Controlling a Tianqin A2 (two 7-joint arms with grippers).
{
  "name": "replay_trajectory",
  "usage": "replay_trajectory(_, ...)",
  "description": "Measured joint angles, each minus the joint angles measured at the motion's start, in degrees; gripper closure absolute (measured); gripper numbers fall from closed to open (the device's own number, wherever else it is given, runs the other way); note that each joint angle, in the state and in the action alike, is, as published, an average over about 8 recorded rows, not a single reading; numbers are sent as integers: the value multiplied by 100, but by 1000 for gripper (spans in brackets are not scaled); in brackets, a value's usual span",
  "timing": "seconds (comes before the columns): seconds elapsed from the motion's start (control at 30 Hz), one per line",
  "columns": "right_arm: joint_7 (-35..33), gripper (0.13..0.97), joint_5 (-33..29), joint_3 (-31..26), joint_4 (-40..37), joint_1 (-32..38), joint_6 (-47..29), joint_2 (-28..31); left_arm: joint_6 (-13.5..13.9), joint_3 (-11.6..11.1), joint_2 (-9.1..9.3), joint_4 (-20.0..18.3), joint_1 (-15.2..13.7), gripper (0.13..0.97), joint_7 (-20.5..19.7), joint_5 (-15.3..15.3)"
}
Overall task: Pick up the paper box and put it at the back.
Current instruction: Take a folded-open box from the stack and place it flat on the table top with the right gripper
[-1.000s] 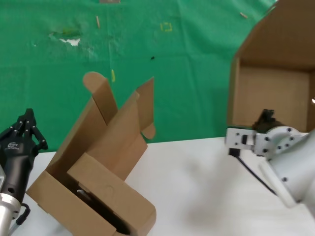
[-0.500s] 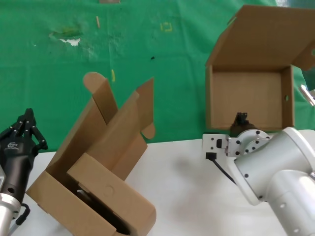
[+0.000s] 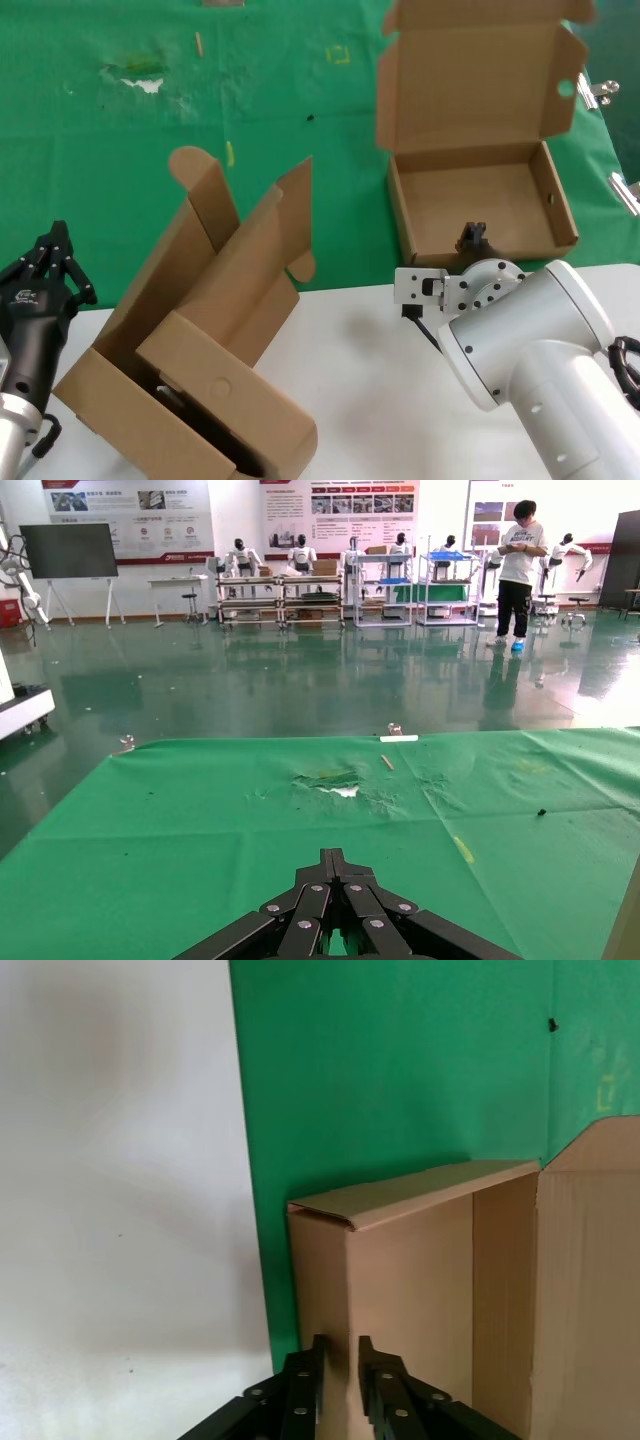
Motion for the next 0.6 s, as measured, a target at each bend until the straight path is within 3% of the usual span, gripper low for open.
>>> replay_trajectory(0.4,-253,801,-100,229,77,83,76,-214,0,0,0,0,0,957,0,0)
replay_trajectory(0.6,-792,707,475,280,576,232,-278,-67,0,0,0,0,0,957,0,0)
